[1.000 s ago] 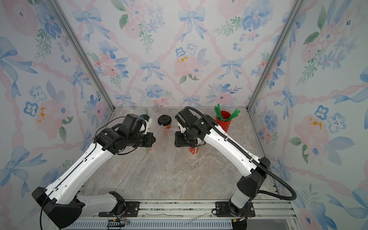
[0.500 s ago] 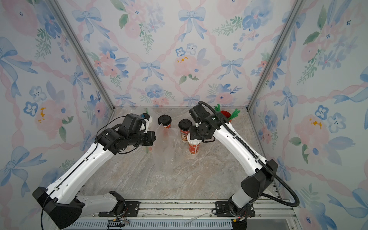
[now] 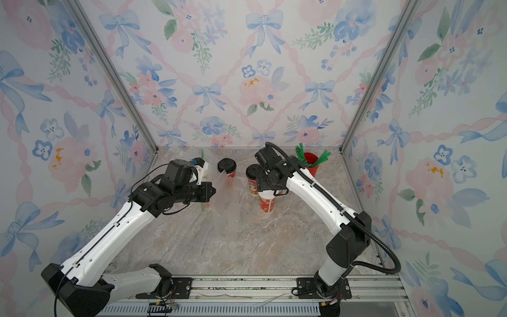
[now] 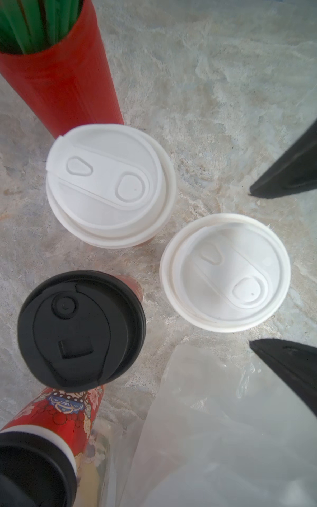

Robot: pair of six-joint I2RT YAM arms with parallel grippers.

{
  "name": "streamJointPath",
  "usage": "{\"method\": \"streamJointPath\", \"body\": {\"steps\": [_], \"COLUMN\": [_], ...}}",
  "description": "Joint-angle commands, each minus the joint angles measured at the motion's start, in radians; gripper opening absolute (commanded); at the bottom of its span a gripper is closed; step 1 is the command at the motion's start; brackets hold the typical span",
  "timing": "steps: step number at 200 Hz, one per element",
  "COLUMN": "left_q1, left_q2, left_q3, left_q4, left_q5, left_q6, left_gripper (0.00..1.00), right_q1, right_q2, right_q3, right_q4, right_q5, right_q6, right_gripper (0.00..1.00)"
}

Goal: Pack milk tea into plastic carrier bags
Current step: Pick up the milk tea cup at the center of the board.

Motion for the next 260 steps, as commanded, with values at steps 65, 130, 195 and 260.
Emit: {"method": "streamJointPath", "body": {"steps": [65,130,195,260], "left_q1": [0.012,0.013,0.016,0.019], "left_q2": [-0.032,-0.034,-0.039,-0.045], "left_q3": [-0.036,-0.043,-0.049,-0.055], "left_q4": [0.013,0.013,0.013,0.013], "left_q5": [0.028,0.03,0.031,0.033], "left_q6": [-0.014,-0.013,-0.012,-0.014], "left_gripper": [0.0,0.0,0.0,0.0], "right_q1": [0.01,0.014,0.021,0.038], "right_q2": [0.053,0.072,0.084,0.039], "right_q3": [-0.03,-0.031,-0.048,-0.077], "right_q4": [0.021,0.012,0.017,0.067], "right_q5": [0.003,-0.01,-0.002,0.05], "right_q6": [0.004,0.004,0.004,0.005], "right_gripper": [0.83,0.81,0.81,0.82]}}
